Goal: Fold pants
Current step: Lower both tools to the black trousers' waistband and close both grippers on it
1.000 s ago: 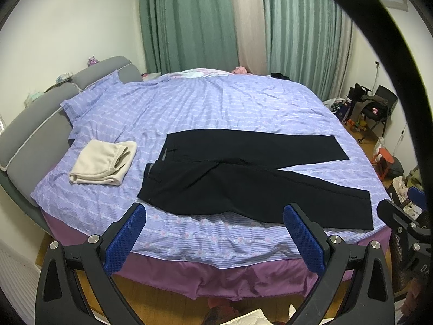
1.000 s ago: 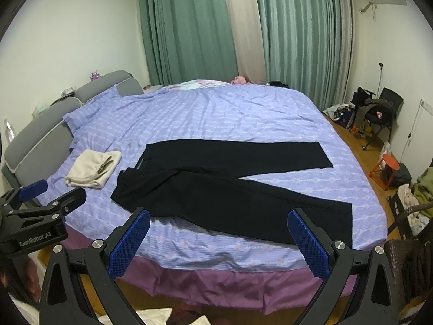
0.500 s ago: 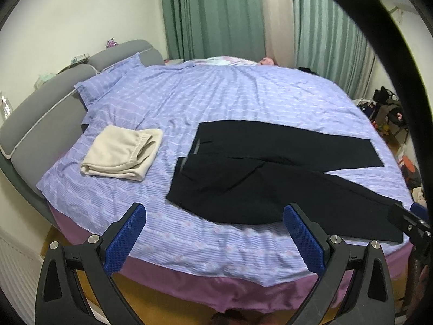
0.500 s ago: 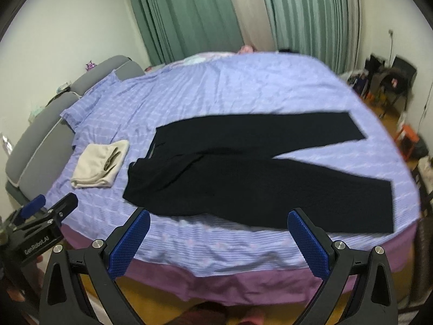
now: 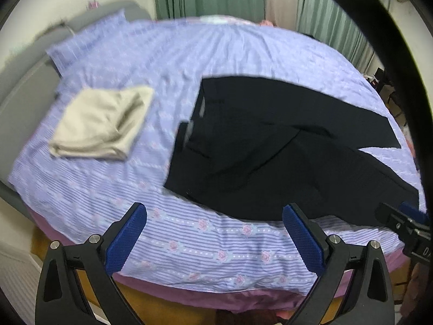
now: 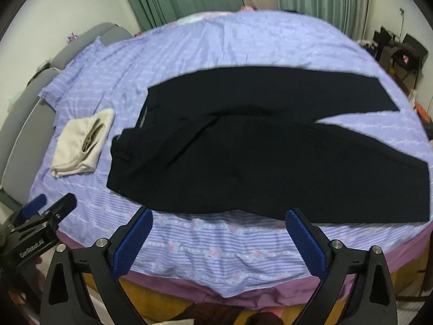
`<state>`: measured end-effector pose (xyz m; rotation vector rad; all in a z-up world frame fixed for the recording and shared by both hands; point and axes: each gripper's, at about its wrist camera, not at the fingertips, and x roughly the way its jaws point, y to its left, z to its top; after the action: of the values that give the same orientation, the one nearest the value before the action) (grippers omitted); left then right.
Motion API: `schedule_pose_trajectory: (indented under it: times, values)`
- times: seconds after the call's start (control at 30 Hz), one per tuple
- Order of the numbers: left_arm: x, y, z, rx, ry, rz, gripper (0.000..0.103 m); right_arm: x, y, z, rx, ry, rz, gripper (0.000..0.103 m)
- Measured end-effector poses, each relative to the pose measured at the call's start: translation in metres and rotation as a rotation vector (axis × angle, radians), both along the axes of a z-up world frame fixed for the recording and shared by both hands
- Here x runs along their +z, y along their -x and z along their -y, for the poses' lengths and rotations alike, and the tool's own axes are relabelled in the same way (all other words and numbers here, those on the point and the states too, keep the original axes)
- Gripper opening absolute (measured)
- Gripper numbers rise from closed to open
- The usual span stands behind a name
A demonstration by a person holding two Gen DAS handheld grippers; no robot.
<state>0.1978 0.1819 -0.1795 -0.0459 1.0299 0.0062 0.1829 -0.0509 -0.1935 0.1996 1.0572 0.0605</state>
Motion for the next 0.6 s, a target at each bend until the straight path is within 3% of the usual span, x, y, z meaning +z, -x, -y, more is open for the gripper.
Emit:
schedule_pose_trajectory:
  times: [0.3, 0.47, 0.6]
  values:
    - [-0.082, -0.054, -0.024, 0.006, 0.070, -0.151, 0.095, -0.077, -0.037, -0.013, -0.028, -0.056, -0.170, 0.088]
    - [-0.123, -0.074, -0.033, 0.030, 0.089, -0.228, 0.086, -0.108, -0.051, -0.016, -0.052, -0.081, -0.230, 0.083]
    - [-0.149, -0.090, -0.039, 0.050, 0.148, -0.266, 0.082, -0.125, -0.057, -0.014, -0.084, -0.118, -0.267, 0.082]
